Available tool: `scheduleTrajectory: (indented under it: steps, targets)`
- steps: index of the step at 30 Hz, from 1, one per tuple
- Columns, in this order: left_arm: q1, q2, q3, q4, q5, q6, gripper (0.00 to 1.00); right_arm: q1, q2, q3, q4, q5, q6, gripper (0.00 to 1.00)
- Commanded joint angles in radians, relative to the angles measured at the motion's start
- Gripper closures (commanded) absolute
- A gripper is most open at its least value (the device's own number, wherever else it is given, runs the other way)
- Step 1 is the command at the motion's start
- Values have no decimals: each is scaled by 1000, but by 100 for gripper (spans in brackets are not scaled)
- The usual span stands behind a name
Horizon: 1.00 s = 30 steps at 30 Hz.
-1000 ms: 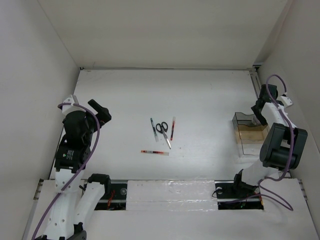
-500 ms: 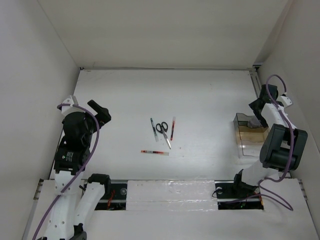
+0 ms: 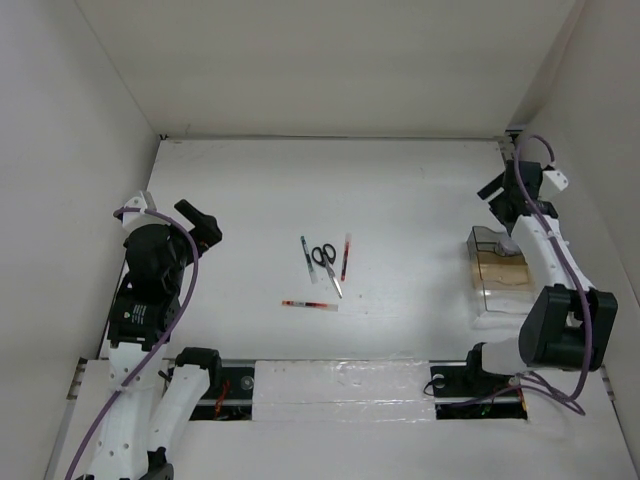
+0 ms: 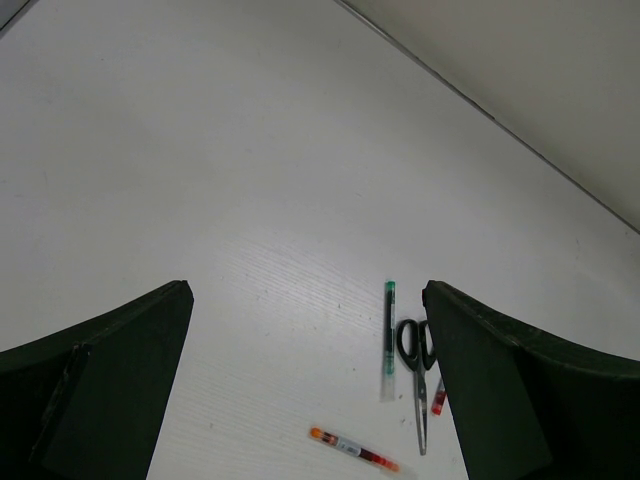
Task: Sort the stationery into containers
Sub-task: Grab a piece of stationery with the right arm
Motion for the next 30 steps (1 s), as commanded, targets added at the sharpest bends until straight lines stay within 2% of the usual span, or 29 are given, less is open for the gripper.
scheduleTrajectory:
  steps: [1,4,6,8,12,14,18,19,30]
  targets:
    - [1,-7,-7,39,11,12,0,98,-69,7,39,-21,-64,0]
    - [1,2,-7,39,2,12,0,199,-113,7,49,-75,-143,0]
    - [1,2,-7,39,-9,12,0,280,-136,7,94,-196,-205,0]
    - [1,11,-7,39,-18,2,0,344,-148,18,107,-245,-254,0]
    - [1,11,-7,30,-52,-8,0,556,-116,78,50,-210,-285,0]
    - [1,11,-7,30,-52,-18,0,622,-90,101,50,-196,-273,0]
    - [1,20,-7,21,-52,-18,0,777,-17,116,85,-179,-260,5]
    - [1,20,-7,21,-52,-18,0,826,2,125,76,-132,-260,6]
    - [1,31,-7,21,-61,-18,0,966,141,162,138,-175,-314,21]
